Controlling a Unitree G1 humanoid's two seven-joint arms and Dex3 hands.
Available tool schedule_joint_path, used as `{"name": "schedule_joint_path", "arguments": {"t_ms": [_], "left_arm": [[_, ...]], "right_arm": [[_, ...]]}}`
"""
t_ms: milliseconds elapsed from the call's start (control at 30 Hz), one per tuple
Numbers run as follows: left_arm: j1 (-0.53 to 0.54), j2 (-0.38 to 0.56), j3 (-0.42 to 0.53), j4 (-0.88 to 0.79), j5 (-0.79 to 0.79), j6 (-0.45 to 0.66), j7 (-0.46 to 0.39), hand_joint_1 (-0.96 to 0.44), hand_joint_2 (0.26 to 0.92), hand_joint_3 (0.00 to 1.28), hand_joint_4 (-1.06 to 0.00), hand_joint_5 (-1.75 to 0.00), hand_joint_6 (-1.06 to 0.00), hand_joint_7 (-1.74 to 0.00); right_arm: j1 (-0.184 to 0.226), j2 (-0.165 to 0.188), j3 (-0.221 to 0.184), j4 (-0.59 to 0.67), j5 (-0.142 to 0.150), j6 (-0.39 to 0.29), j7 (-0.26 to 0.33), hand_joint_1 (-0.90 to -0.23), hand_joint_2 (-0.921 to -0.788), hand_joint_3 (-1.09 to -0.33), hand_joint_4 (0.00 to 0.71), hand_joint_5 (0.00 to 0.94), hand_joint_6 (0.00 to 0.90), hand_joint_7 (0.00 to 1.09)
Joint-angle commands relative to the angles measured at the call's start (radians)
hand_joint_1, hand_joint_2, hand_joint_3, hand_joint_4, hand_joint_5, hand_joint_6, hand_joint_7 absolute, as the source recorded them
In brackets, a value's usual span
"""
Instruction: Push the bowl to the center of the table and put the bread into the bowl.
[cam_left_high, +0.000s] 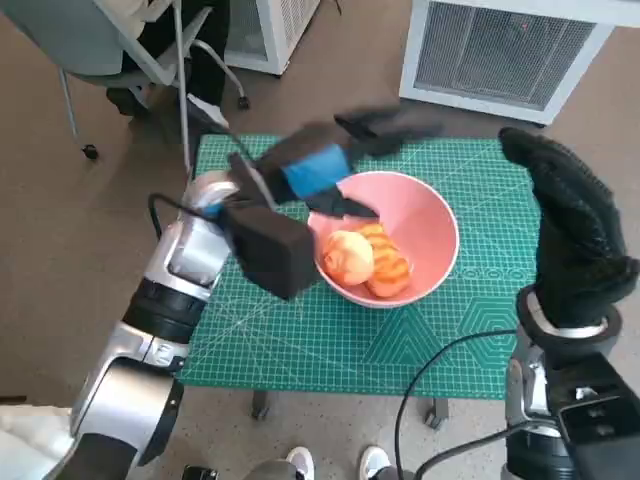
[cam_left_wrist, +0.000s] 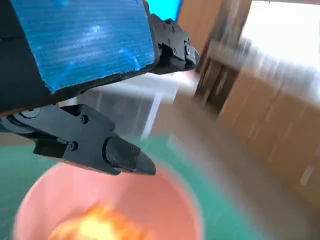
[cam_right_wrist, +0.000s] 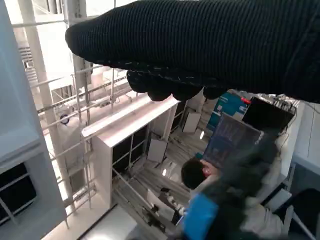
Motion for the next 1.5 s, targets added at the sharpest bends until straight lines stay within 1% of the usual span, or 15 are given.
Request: {"name": "schedule_joint_path", "arguments": {"t_ms": [33,67,100,133,167,200,267,367,400,433,567,733,867,1033,1500], "left_arm": [[0.081,-0.032,0.084,-0.098,-0.1,-0.016,0.064,-0.29,0.92,0.15,-0.34,-0.09,-0.43,-0.12],[0.096,-0.04,0.098,-0.121,-0.122,-0.011,0.072,-0.29,0.92,0.16,-0.34,-0.1,-0.41,-0.16],[0.118,-0.053,0.116,-0.146,-0.155,-0.009,0.079,-0.29,0.921,0.18,-0.35,-0.13,-0.35,-0.31],[0.134,-0.062,0.129,-0.165,-0.177,-0.005,0.084,-0.29,0.921,0.19,-0.35,-0.15,-0.31,-0.39],[0.155,-0.077,0.143,-0.186,-0.211,-0.003,0.087,-0.3,0.921,0.24,-0.31,-0.2,-0.21,-0.54],[0.17,-0.088,0.152,-0.202,-0.234,0.0,0.089,-0.3,0.921,0.25,-0.29,-0.27,-0.16,-0.65],[0.211,-0.122,0.175,-0.246,-0.304,0.013,0.093,-0.29,0.921,0.26,-0.25,-0.36,-0.11,-0.76],[0.272,-0.166,0.195,-0.333,-0.409,0.059,0.088,-0.29,0.921,0.29,-0.14,-0.6,-0.04,-0.93],[0.292,-0.178,0.199,-0.362,-0.447,0.077,0.081,-0.29,0.921,0.3,-0.13,-0.63,-0.03,-0.95],[0.305,-0.184,0.202,-0.381,-0.47,0.091,0.076,-0.29,0.921,0.31,-0.09,-0.7,-0.02,-0.99],[0.356,-0.193,0.21,-0.446,-0.528,0.136,0.058,-0.29,0.921,0.33,-0.02,-0.86,0.0,-1.05],[0.392,-0.201,0.222,-0.486,-0.569,0.166,0.043,-0.29,0.921,0.34,0.0,-0.9,0.0,-1.07],[0.423,-0.209,0.226,-0.523,-0.597,0.19,0.036,-0.3,0.919,0.34,0.0,-0.95,0.0,-1.09],[0.447,-0.215,0.225,-0.562,-0.606,0.21,0.032,-0.29,0.911,0.34,0.0,-0.98,0.0,-1.1],[0.453,-0.209,0.239,-0.572,-0.578,0.213,0.019,-0.26,0.882,0.37,0.0,-0.99,0.0,-1.16]], "right_arm": [[-0.019,0.008,-0.004,0.003,-0.019,0.02,-0.022,-0.376,-0.921,-0.511,0.453,0.003,0.156,0.66],[-0.023,0.007,-0.004,0.003,-0.021,0.023,-0.025,-0.375,-0.921,-0.511,0.453,0.003,0.156,0.66],[-0.029,0.007,-0.004,0.001,-0.024,0.029,-0.029,-0.374,-0.921,-0.512,0.453,0.003,0.156,0.66],[-0.033,0.007,-0.004,0.001,-0.025,0.033,-0.032,-0.373,-0.921,-0.512,0.453,0.003,0.155,0.66],[-0.039,0.007,-0.004,0.001,-0.027,0.039,-0.036,-0.372,-0.921,-0.516,0.452,0.002,0.153,0.66],[-0.044,0.007,-0.004,0.001,-0.027,0.043,-0.039,-0.37,-0.921,-0.516,0.453,0.003,0.152,0.66],[-0.058,0.009,-0.003,0.0,-0.032,0.059,-0.047,-0.368,-0.921,-0.517,0.454,0.003,0.151,0.66],[-0.078,0.013,0.0,-0.004,-0.04,0.086,-0.06,-0.362,-0.921,-0.522,0.45,0.001,0.149,0.67],[-0.086,0.014,0.001,-0.007,-0.042,0.098,-0.064,-0.362,-0.921,-0.522,0.45,0.001,0.149,0.67],[-0.091,0.015,0.002,-0.008,-0.043,0.106,-0.067,-0.364,-0.921,-0.523,0.449,0.0,0.148,0.67],[-0.105,0.018,0.004,-0.018,-0.053,0.133,-0.077,-0.372,-0.921,-0.525,0.447,0.0,0.148,0.68],[-0.115,0.021,0.006,-0.02,-0.062,0.146,-0.083,-0.378,-0.921,-0.528,0.447,0.0,0.148,0.69],[-0.126,0.02,0.012,-0.011,-0.079,0.153,-0.087,-0.383,-0.921,-0.531,0.442,0.0,0.142,0.69],[-0.13,0.016,0.014,-0.006,-0.09,0.158,-0.088,-0.387,-0.921,-0.532,0.44,0.0,0.137,0.69],[-0.132,0.004,0.011,0.001,-0.063,0.162,-0.066,-0.387,-0.921,-0.532,0.444,0.002,0.127,0.7]]}}
